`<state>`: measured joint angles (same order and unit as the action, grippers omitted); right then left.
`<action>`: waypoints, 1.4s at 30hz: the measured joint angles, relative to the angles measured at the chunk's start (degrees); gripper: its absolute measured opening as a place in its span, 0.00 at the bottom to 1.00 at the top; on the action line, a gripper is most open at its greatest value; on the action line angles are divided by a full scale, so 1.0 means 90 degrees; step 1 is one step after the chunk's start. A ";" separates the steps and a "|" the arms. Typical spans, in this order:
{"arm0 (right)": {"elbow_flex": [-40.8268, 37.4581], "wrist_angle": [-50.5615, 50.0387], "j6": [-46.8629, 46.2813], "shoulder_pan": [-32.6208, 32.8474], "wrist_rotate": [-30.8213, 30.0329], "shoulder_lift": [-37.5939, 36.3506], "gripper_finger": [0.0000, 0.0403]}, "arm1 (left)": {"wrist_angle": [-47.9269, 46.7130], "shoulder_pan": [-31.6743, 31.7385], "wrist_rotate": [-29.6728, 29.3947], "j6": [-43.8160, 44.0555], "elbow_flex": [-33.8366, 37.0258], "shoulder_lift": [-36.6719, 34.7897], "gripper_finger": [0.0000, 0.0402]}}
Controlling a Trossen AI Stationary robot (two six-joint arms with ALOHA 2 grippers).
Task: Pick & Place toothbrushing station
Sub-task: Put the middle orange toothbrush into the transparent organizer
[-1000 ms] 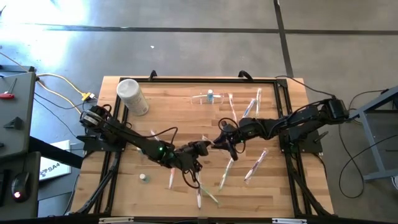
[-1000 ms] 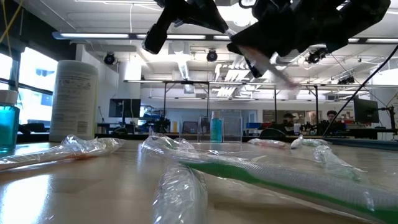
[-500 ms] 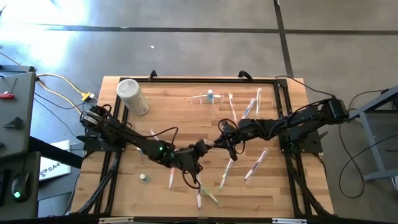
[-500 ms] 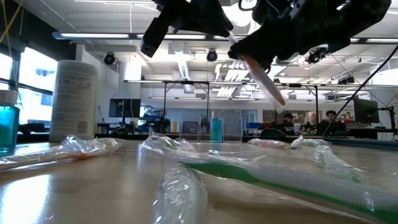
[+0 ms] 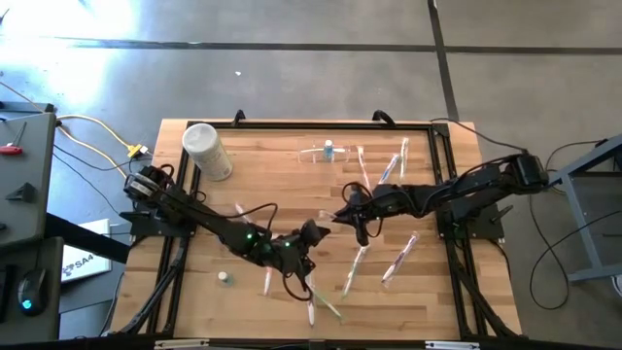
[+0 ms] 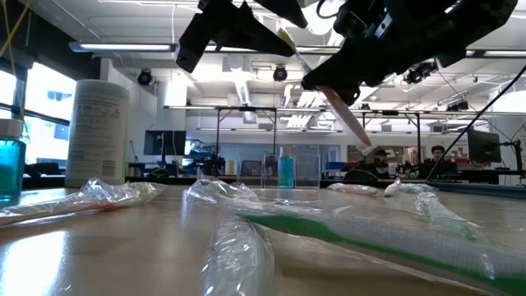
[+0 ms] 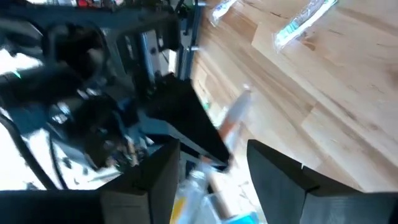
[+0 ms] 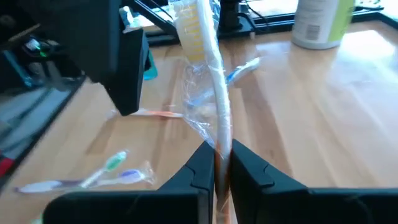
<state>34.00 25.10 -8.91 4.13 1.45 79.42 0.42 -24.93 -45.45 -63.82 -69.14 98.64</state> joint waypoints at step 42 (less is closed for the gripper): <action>-0.2302 0.5311 0.1144 -0.3109 0.1029 -0.1435 0.05 | -0.2588 0.1959 0.3690 0.5743 0.1733 -0.3133 0.46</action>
<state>13.28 72.90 1.39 -23.85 10.71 66.50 -22.87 -7.30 -12.24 -12.13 -53.54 70.45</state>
